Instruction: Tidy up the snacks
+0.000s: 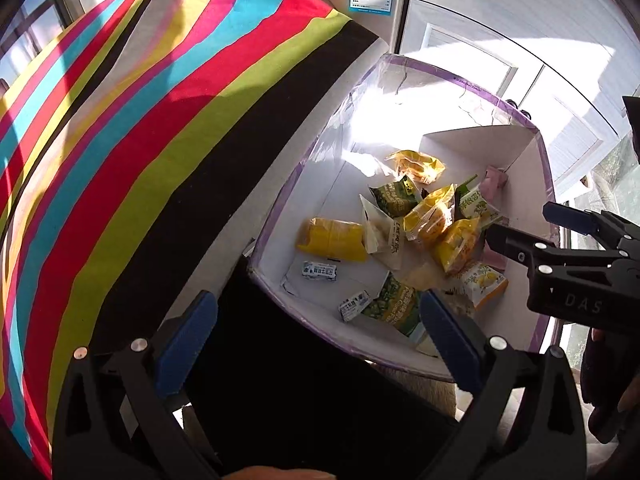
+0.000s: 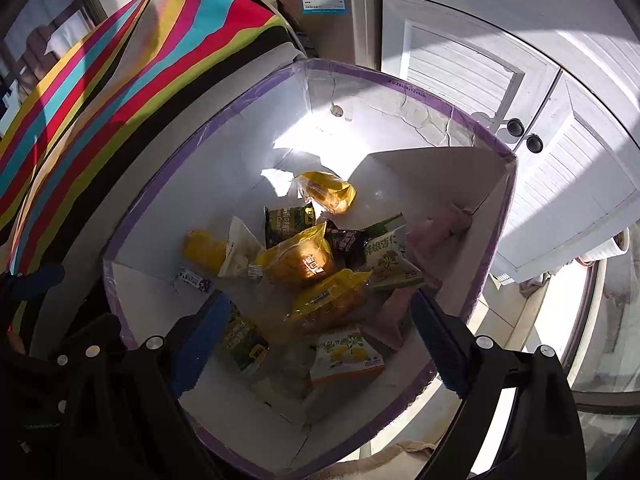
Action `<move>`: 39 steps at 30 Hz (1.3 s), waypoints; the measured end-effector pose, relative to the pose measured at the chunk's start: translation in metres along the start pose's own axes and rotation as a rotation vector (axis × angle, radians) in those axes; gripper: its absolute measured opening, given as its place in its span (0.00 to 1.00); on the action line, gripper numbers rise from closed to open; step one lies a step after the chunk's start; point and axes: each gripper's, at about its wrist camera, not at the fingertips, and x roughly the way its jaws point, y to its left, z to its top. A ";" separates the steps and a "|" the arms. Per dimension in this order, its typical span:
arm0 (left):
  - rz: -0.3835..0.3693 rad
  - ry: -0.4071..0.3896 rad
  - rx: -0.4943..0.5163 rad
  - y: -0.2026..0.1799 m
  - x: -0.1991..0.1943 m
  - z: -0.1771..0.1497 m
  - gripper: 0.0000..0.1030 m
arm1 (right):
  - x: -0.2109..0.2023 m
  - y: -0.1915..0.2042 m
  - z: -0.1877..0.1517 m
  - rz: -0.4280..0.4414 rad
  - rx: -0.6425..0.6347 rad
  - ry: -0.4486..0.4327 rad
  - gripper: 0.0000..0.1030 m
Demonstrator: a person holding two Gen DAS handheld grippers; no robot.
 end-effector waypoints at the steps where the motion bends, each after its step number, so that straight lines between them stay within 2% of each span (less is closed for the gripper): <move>1: 0.000 0.001 0.000 -0.001 0.000 0.000 0.98 | 0.001 0.000 0.000 0.002 -0.001 0.002 0.86; 39: -0.002 0.030 -0.013 -0.005 0.008 0.003 0.98 | 0.012 -0.002 -0.002 0.041 0.029 0.050 0.86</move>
